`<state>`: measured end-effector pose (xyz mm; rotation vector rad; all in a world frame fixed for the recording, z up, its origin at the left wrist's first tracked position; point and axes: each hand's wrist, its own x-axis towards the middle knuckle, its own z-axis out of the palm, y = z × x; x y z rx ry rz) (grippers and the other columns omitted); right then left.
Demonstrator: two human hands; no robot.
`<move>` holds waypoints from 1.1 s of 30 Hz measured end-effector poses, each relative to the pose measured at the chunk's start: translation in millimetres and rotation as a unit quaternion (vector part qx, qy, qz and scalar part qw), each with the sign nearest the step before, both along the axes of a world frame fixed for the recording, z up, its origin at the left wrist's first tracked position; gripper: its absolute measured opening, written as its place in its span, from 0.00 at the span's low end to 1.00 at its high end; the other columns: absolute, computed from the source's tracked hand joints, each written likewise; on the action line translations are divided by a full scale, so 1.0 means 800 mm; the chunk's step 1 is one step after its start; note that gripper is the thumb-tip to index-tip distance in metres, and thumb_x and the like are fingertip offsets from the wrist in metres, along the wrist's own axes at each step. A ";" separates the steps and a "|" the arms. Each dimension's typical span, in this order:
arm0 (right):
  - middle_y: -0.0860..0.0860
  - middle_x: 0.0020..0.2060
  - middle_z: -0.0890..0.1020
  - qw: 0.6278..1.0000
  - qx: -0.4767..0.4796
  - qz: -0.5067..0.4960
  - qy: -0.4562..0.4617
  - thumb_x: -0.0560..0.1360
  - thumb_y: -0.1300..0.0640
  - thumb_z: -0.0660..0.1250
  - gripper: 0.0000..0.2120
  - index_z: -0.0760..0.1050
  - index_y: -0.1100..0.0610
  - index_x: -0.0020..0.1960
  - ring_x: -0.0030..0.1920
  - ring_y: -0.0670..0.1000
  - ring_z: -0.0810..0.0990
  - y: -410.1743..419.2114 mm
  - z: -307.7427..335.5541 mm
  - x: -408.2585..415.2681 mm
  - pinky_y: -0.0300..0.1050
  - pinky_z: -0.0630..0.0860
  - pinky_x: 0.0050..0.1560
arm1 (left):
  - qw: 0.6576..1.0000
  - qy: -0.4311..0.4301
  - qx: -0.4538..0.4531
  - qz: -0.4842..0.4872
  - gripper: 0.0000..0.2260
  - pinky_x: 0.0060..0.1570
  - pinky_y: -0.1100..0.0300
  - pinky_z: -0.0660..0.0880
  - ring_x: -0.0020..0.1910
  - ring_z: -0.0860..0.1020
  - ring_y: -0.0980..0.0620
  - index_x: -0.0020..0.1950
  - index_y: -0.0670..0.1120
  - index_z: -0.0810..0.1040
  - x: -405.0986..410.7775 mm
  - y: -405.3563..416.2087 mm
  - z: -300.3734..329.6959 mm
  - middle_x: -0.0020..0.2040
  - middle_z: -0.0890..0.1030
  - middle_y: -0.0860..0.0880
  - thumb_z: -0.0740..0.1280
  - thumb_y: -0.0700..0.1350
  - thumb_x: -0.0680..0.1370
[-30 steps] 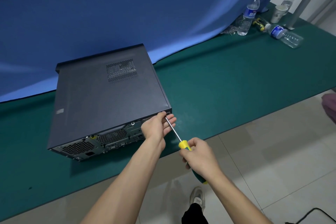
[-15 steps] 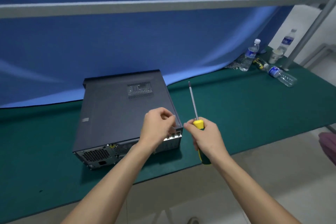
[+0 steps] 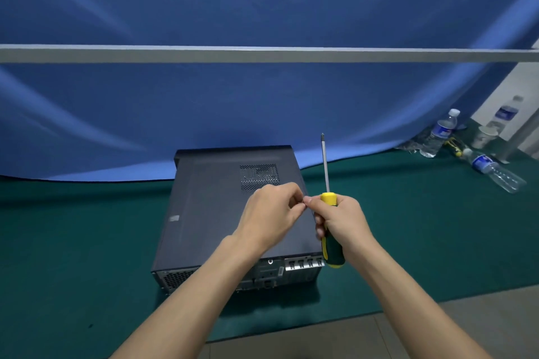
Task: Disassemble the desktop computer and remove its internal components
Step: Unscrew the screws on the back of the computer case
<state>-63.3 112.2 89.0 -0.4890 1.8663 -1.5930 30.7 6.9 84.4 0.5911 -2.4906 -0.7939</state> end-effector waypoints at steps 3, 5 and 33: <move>0.48 0.19 0.71 1.000 0.014 0.005 0.005 0.74 0.61 0.70 0.08 0.77 0.62 0.37 0.19 0.47 0.67 -0.023 -0.016 -0.035 0.37 0.67 0.22 | 1.000 -0.008 0.006 0.006 0.04 0.43 0.55 0.75 0.41 0.78 0.51 0.45 0.48 0.79 -0.030 -0.019 -0.016 0.39 0.82 0.53 0.68 0.48 0.75; 0.47 0.19 0.71 1.000 0.026 0.000 0.011 0.74 0.61 0.70 0.08 0.77 0.63 0.38 0.18 0.47 0.67 -0.040 -0.032 -0.063 0.36 0.67 0.22 | 0.999 -0.024 0.017 0.013 0.04 0.43 0.57 0.75 0.42 0.79 0.52 0.46 0.49 0.80 -0.055 -0.034 -0.028 0.41 0.83 0.54 0.68 0.47 0.75; 0.54 0.35 0.76 0.913 0.392 0.069 0.089 0.75 0.53 0.67 0.09 0.75 0.58 0.41 0.38 0.58 0.75 -0.210 -0.308 -0.290 0.43 0.68 0.36 | 0.924 -0.204 -0.058 0.317 0.20 0.24 0.64 0.56 0.24 0.61 0.52 0.31 0.48 0.60 -0.180 -0.146 -0.176 0.25 0.70 0.50 0.72 0.38 0.68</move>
